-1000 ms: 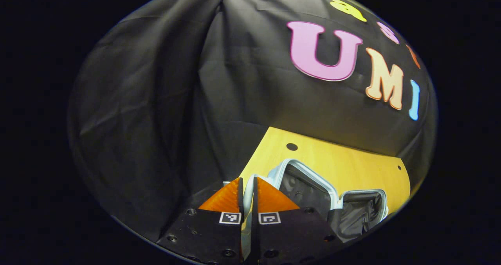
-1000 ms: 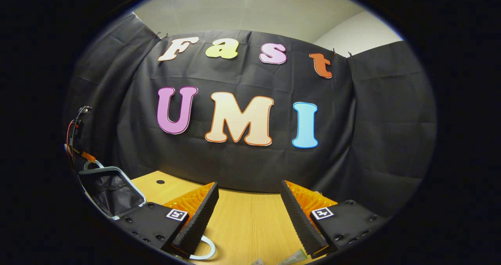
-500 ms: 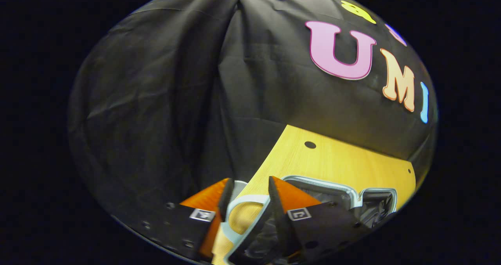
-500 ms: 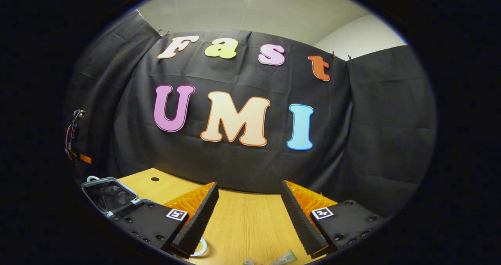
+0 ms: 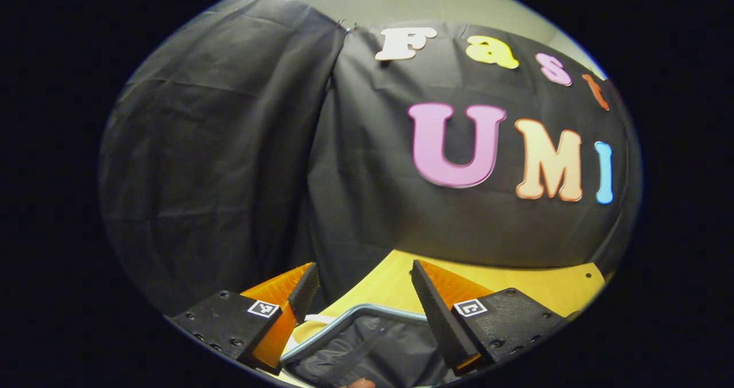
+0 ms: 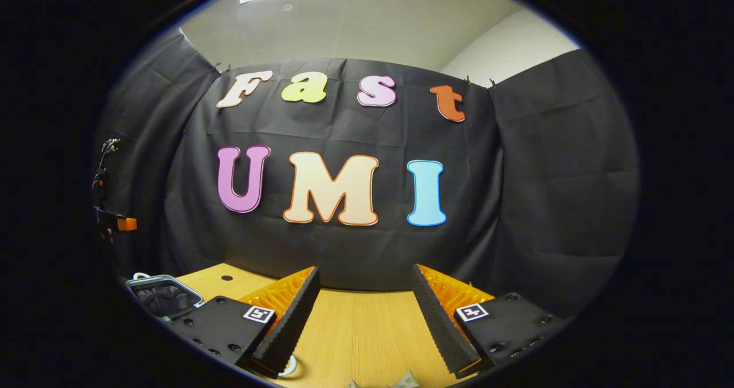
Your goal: First open the suitcase, pack the skin care products into it, and then close the suitcase.
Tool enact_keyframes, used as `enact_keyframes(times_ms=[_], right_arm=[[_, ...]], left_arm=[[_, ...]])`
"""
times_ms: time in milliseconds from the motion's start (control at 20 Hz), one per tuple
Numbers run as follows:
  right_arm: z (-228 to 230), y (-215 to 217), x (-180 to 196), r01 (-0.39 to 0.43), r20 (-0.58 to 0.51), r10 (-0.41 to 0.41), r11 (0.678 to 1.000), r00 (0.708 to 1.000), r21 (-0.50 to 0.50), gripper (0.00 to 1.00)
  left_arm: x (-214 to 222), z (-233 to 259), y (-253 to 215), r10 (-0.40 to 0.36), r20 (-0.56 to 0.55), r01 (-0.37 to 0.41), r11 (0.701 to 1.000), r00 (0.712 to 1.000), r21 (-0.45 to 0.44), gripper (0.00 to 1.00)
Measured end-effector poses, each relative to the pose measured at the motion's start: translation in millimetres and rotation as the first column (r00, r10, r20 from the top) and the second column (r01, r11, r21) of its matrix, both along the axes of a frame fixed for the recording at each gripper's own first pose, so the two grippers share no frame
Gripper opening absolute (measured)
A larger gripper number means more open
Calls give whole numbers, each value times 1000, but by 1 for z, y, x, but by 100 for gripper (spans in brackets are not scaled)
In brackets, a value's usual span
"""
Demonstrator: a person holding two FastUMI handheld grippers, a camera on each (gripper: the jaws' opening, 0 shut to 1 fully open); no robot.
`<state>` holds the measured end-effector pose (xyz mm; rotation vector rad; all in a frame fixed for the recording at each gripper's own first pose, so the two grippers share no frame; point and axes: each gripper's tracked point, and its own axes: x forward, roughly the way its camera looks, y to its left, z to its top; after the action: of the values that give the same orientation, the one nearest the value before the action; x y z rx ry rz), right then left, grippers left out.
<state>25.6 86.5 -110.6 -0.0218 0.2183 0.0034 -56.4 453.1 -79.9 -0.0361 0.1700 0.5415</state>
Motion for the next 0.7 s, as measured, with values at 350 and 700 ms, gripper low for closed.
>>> enact_keyframes(times_ms=[350,700], right_arm=[[10,-49,5,-1,27,0,1000,1000,21,98],[2,-83,4,-33,6,33,998,999,44,98]], left_arm=[[27,31,-120,-149,44,147,987,988,59,93],[41,15,-220,-261,-6,261,964,965,48,95]])
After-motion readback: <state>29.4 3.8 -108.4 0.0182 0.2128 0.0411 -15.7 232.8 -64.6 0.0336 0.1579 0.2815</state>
